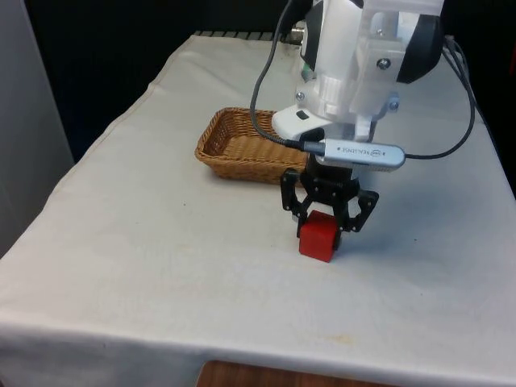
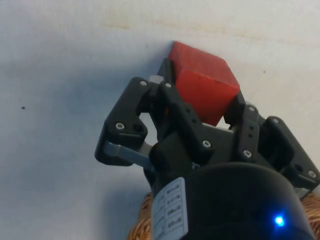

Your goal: Pick up the cube and place it into the basket.

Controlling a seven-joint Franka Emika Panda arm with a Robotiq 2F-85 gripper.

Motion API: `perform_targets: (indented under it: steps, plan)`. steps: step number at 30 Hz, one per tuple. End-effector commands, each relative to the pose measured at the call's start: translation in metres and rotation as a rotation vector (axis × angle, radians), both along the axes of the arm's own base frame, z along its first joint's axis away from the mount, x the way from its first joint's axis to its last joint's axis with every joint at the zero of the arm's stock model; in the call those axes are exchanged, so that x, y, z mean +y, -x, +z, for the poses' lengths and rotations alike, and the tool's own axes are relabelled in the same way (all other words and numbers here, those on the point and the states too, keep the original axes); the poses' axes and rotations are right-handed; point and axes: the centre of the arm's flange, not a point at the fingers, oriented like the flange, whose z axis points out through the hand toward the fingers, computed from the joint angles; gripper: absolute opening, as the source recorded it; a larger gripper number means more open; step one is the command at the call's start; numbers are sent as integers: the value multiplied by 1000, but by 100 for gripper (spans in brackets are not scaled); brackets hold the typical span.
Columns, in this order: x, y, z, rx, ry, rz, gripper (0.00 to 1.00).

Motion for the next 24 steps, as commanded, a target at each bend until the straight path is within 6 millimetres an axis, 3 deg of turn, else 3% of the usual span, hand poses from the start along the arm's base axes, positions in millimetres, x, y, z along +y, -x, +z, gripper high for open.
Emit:
perform_targets:
  steps: [1,2,8,18,24]
  plan:
    - [0,0,1,-1,0,0,3]
    - [1,1,12,-1,6,-1,3]
    - [2,7,34,-4,8,-2,3]
    - [3,15,57,-7,7,5,3]
    - [3,24,82,-14,17,6,3]
